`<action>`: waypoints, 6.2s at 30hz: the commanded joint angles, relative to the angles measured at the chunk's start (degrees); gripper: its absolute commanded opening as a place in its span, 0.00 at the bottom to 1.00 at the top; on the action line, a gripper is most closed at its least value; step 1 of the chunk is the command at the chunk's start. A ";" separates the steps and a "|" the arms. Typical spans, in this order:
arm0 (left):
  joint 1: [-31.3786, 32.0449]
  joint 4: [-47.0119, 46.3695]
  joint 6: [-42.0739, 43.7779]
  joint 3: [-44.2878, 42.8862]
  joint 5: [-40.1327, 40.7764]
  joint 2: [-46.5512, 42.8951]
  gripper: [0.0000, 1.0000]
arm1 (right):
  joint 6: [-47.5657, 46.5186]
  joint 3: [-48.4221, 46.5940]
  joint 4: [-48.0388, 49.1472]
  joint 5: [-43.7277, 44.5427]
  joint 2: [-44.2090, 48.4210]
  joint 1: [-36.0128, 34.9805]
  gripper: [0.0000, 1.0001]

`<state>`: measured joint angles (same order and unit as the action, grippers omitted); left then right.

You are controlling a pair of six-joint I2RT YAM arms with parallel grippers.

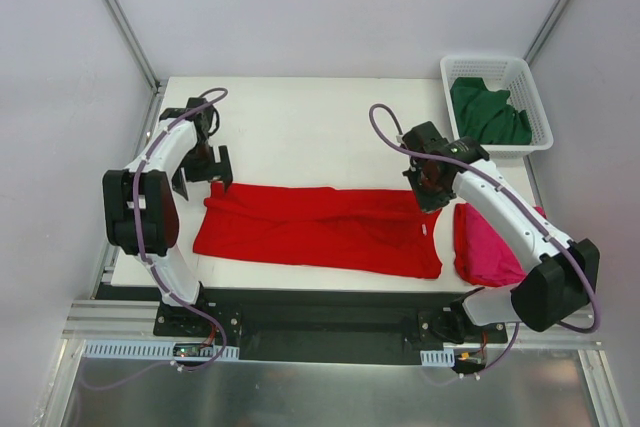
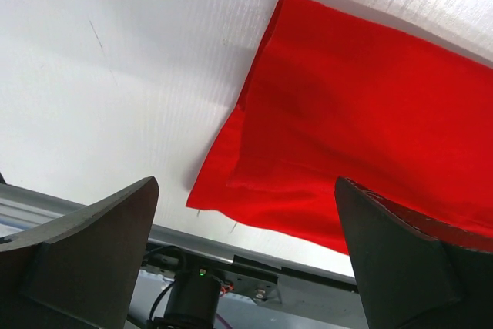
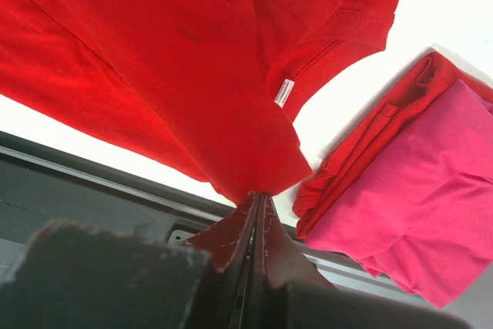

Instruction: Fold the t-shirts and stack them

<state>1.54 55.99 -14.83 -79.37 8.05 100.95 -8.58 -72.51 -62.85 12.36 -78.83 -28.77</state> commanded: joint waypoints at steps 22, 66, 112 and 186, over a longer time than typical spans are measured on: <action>1.36 2.55 -3.54 14.86 5.66 -8.74 0.99 | -0.91 -1.41 -1.05 -0.76 -2.56 -0.58 0.01; 5.05 6.33 -3.54 7.30 3.02 -12.44 1.00 | -0.83 -9.49 12.31 -14.47 -26.73 4.60 0.32; 5.31 6.50 -4.07 6.69 3.63 -11.03 0.99 | -0.91 -6.15 11.87 -11.83 -30.86 4.69 0.34; 5.75 6.07 -4.24 6.42 2.14 -10.33 0.99 | 13.24 -2.90 4.76 -17.11 -19.17 -25.28 0.68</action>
<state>6.79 60.77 -18.96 -72.82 10.61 91.81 4.49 -73.67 -56.82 -6.85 -99.09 -53.98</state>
